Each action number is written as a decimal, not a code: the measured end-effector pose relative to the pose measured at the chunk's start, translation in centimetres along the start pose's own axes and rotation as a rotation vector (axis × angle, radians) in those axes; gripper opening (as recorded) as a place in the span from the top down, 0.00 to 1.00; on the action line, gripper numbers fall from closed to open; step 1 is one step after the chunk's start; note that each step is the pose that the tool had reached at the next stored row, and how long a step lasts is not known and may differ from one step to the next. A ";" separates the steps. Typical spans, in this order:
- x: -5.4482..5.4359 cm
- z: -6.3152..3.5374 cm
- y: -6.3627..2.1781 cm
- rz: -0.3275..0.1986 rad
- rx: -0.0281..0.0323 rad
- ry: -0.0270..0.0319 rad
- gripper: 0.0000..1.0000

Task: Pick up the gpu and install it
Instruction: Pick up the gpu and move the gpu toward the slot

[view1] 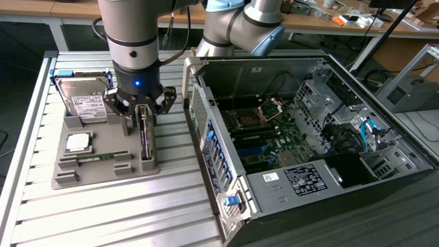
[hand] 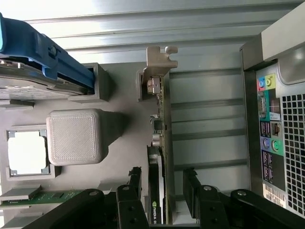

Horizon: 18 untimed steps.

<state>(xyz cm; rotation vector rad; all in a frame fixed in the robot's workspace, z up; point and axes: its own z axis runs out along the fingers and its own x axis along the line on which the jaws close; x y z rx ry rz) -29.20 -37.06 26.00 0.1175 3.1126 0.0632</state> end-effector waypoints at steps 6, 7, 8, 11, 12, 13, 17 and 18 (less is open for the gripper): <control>0.2 0.35 0.16 -0.001 0.0000 0.0000 0.52; 0.2 0.40 0.18 -0.001 -0.0001 0.0000 0.52; 0.2 0.46 0.19 -0.001 -0.0001 -0.0001 0.52; 0.3 0.81 0.18 -0.001 -0.0001 0.0000 0.52; 0.3 0.89 0.18 -0.001 0.0000 0.0000 0.52; 0.3 0.94 0.18 -0.001 -0.0001 0.0001 0.52; 0.3 1.04 0.17 -0.001 0.0000 0.0000 0.52; 0.3 1.04 0.17 -0.001 -0.0001 0.0000 0.52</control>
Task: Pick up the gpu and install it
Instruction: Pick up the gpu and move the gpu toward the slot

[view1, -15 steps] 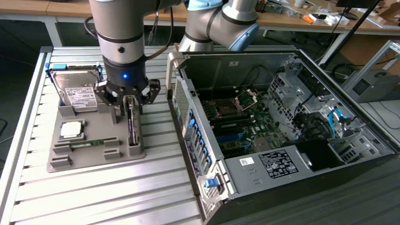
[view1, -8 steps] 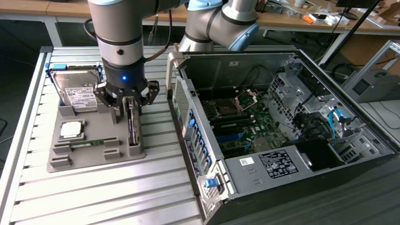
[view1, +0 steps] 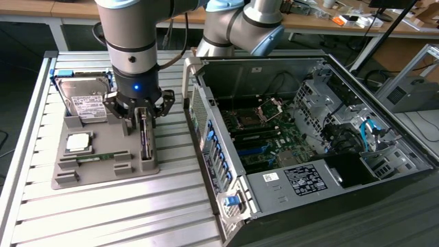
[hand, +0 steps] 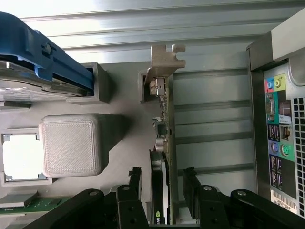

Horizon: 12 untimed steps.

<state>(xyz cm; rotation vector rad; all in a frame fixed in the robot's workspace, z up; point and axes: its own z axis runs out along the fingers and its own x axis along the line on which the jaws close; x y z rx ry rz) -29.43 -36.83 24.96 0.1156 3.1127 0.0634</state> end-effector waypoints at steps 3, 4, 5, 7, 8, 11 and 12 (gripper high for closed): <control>0.0 0.05 0.00 0.000 -0.0001 -0.0003 0.52; 0.0 0.14 0.00 0.000 -0.0002 -0.0004 0.52; 0.0 0.23 -0.01 0.000 0.0000 -0.0002 0.52; 0.0 0.38 -0.02 0.000 0.0000 -0.0002 0.52; 0.0 0.38 -0.02 0.000 0.0002 0.0000 0.52; 0.0 0.38 -0.02 0.000 0.0003 0.0001 0.52; 0.0 0.39 -0.02 0.000 0.0002 0.0001 0.52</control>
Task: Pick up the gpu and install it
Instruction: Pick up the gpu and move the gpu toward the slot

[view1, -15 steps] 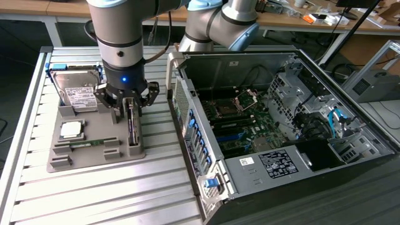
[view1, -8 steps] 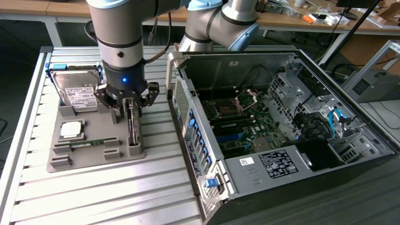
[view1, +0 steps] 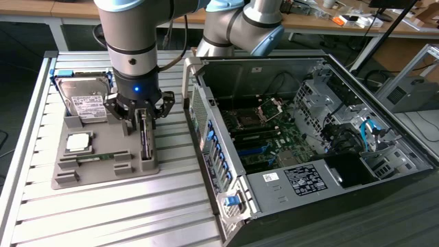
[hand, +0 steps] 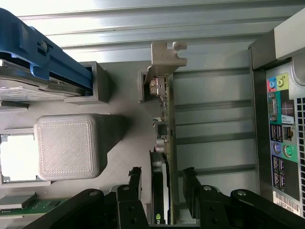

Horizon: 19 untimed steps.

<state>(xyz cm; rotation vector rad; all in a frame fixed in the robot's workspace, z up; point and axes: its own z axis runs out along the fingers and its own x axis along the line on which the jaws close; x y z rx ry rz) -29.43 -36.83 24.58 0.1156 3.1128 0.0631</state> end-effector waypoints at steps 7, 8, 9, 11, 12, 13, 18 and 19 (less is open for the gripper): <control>0.0 0.00 0.00 0.000 0.0000 0.0000 0.66; 0.0 0.00 0.00 0.000 0.0000 0.0000 0.72; 0.0 0.00 0.00 0.000 0.0000 0.0000 0.73; 0.0 0.00 0.00 0.000 0.0000 -0.0001 0.73; 0.0 0.00 0.00 0.000 0.0000 0.0000 0.73; 0.0 0.00 0.00 0.000 0.0000 -0.0001 0.73; 0.0 0.00 0.00 0.000 0.0000 0.0000 0.73; 0.0 0.00 0.00 0.000 0.0000 -0.0001 0.73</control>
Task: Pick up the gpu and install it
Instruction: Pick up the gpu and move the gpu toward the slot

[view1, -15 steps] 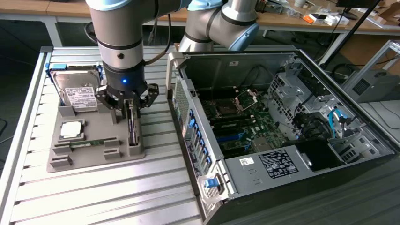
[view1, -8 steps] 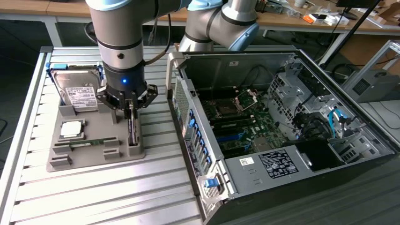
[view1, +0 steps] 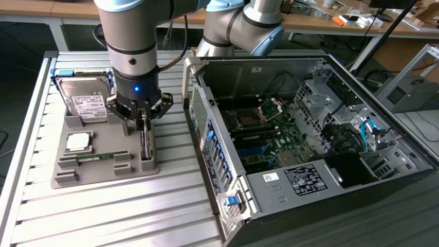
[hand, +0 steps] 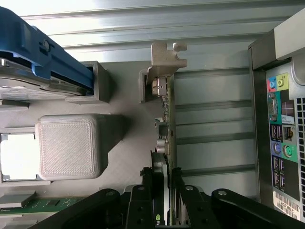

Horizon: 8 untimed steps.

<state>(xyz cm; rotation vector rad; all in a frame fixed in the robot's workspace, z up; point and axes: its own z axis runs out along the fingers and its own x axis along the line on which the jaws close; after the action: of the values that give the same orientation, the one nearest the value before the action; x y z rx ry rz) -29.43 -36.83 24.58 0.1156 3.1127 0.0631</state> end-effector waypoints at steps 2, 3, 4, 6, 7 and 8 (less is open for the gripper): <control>0.0 -0.01 0.00 0.000 -0.0003 -0.0003 0.73; 0.0 -0.04 0.00 0.000 -0.0001 -0.0002 0.73; 0.0 -0.09 0.00 0.000 0.0001 0.0000 0.73; 0.0 -0.18 0.01 0.000 0.0000 -0.0001 0.73; 0.0 -0.22 0.01 0.000 0.0000 -0.0001 0.73; 0.0 -0.30 0.01 0.000 0.0000 0.0000 0.73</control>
<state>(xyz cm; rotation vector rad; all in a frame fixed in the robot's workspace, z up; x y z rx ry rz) -29.43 -36.83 24.87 0.1157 3.1127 0.0631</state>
